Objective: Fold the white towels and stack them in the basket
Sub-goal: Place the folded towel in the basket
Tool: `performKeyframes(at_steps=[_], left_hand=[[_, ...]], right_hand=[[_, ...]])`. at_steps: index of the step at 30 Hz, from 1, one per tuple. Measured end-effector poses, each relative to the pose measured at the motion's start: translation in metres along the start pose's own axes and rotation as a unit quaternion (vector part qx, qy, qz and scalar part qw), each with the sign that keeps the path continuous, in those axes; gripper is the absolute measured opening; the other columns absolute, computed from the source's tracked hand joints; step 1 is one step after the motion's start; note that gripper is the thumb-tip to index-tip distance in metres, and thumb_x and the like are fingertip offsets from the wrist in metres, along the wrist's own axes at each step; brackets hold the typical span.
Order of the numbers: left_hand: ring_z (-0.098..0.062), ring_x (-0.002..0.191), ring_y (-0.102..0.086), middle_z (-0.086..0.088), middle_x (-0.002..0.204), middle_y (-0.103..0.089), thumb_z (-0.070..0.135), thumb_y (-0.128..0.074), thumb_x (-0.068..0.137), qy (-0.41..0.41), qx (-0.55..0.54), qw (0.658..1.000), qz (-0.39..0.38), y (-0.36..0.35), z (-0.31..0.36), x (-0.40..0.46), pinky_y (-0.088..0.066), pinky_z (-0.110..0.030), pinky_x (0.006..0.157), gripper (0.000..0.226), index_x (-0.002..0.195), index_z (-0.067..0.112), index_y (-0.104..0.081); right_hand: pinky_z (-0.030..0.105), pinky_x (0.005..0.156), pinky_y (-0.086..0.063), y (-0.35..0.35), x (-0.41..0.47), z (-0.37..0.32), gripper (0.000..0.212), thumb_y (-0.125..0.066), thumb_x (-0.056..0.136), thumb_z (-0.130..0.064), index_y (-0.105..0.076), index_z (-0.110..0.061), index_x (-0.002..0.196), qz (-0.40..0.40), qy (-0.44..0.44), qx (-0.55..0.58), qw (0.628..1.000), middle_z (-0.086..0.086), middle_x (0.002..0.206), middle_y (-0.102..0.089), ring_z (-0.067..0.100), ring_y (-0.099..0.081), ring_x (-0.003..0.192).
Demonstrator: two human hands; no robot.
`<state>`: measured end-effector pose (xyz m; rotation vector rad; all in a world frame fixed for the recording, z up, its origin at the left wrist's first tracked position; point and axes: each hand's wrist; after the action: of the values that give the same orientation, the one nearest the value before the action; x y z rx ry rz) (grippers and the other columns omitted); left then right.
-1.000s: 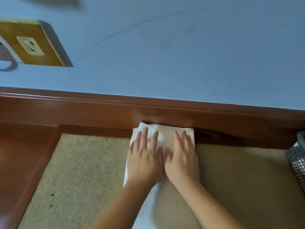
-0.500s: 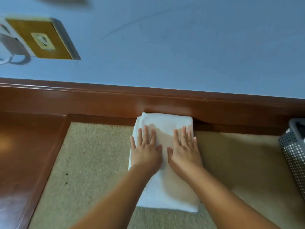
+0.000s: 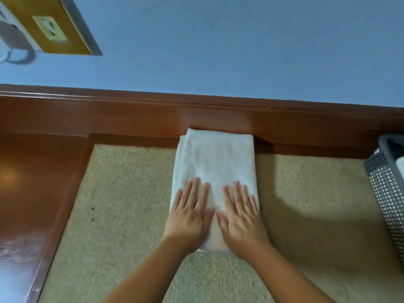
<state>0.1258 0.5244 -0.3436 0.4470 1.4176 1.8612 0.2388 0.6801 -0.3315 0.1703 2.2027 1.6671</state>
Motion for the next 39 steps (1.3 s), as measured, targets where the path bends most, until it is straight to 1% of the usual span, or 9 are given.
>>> performKeyframes(at_steps=[4, 8, 13, 17, 20, 24, 27, 31, 39], left_hand=[[-0.025, 0.158, 0.022, -0.008, 0.171, 0.023, 0.085, -0.025, 0.095, -0.118, 0.031, 0.991, -0.061, 0.026, -0.013, -0.037, 0.008, -0.043, 0.129, 0.099, 0.166, 0.026, 0.010], [-0.035, 0.158, -0.019, -0.017, 0.172, -0.016, 0.040, -0.067, 0.093, -0.198, 0.062, 0.978, -0.030, 0.027, -0.054, -0.073, -0.034, -0.050, 0.122, 0.094, 0.167, 0.018, -0.014], [-0.039, 0.146, -0.043, -0.025, 0.160, -0.040, 0.013, -0.073, 0.085, -0.208, 0.116, 0.971, 0.013, 0.021, -0.055, -0.070, -0.039, -0.046, 0.114, 0.084, 0.159, 0.003, -0.035], [-0.038, 0.118, -0.069, -0.020, 0.139, -0.064, 0.008, -0.085, 0.075, -0.154, 0.063, 0.986, 0.003, 0.044, -0.046, -0.058, -0.063, -0.048, 0.087, 0.073, 0.141, 0.006, -0.056], [-0.032, 0.100, -0.068, -0.008, 0.124, -0.069, 0.025, -0.071, 0.086, -0.076, 0.029, 0.996, -0.031, 0.105, -0.026, -0.059, -0.057, -0.039, 0.075, 0.057, 0.135, 0.024, -0.042], [-0.013, 0.083, -0.069, 0.012, 0.099, -0.071, 0.027, -0.076, 0.080, -0.029, -0.167, 0.985, 0.022, 0.196, -0.001, -0.069, -0.048, -0.027, 0.064, 0.041, 0.115, 0.037, -0.056], [-0.004, 0.092, -0.071, 0.017, 0.097, -0.072, 0.014, -0.078, 0.079, -0.034, -0.327, 0.942, 0.067, 0.248, 0.012, -0.075, -0.053, -0.018, 0.072, 0.037, 0.105, 0.036, -0.061], [-0.019, 0.085, -0.074, -0.001, 0.093, -0.077, 0.019, -0.070, 0.082, -0.018, -0.462, 0.883, 0.083, 0.276, 0.026, -0.063, -0.058, -0.034, 0.074, 0.026, 0.107, 0.021, -0.063], [-0.007, 0.055, -0.050, 0.011, 0.062, -0.057, 0.024, -0.061, 0.096, 0.183, -0.552, 0.813, 0.039, 0.175, 0.015, -0.019, -0.037, -0.023, 0.049, 0.009, 0.094, 0.016, -0.057]], right_hand=[[0.043, 0.128, 0.000, 0.019, -0.034, 0.020, 0.090, -0.033, 0.103, -0.071, -0.007, -0.013, 0.166, -0.018, 0.081, 0.002, 0.997, 0.006, 0.174, 0.006, 0.021, 0.011, 0.161], [0.038, 0.127, -0.015, 0.017, -0.070, 0.048, 0.096, -0.074, 0.085, -0.042, -0.028, -0.007, 0.162, -0.018, 0.128, -0.014, 0.991, 0.005, 0.172, -0.017, 0.021, -0.014, 0.160], [0.041, 0.126, -0.028, 0.010, -0.069, 0.049, 0.103, -0.098, 0.058, -0.018, -0.052, 0.001, 0.148, 0.016, 0.109, -0.020, 0.994, 0.016, 0.155, -0.050, 0.030, -0.046, 0.146], [0.047, 0.098, -0.057, 0.048, -0.065, 0.031, 0.084, -0.090, 0.067, -0.010, -0.052, -0.011, 0.142, 0.022, 0.051, 0.083, 0.995, 0.016, 0.138, -0.063, 0.036, -0.065, 0.122], [0.036, 0.084, -0.051, 0.107, -0.069, 0.020, 0.055, -0.072, 0.086, -0.026, -0.052, -0.031, 0.136, -0.026, -0.010, 0.123, 0.992, -0.006, 0.132, -0.060, 0.022, -0.060, 0.113], [0.021, 0.069, -0.046, 0.191, -0.090, 0.015, 0.046, -0.081, 0.076, -0.021, -0.064, -0.042, 0.114, 0.038, -0.029, 0.224, 0.973, -0.024, 0.107, -0.066, 0.000, -0.063, 0.096], [0.008, 0.072, -0.046, 0.252, -0.106, 0.008, 0.048, -0.079, 0.075, -0.009, -0.068, -0.040, 0.111, 0.097, -0.048, 0.305, 0.946, -0.027, 0.099, -0.069, -0.012, -0.061, 0.095], [0.029, 0.085, -0.055, 0.287, -0.100, 0.010, 0.043, -0.071, 0.088, -0.010, -0.066, -0.037, 0.121, 0.131, -0.046, 0.416, 0.899, -0.020, 0.108, -0.071, 0.001, -0.067, 0.103], [0.043, 0.107, -0.051, 0.199, -0.028, 0.035, 0.021, -0.066, 0.100, -0.023, -0.060, -0.026, 0.119, 0.035, -0.220, 0.592, 0.775, 0.003, 0.124, -0.068, 0.018, -0.065, 0.116]])
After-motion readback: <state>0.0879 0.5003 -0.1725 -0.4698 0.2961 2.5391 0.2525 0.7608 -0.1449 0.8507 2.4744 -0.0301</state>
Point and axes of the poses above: each hand's wrist, its own x-axis towards the middle knuckle, its own y-axis out of the back of the hand, z = x × y
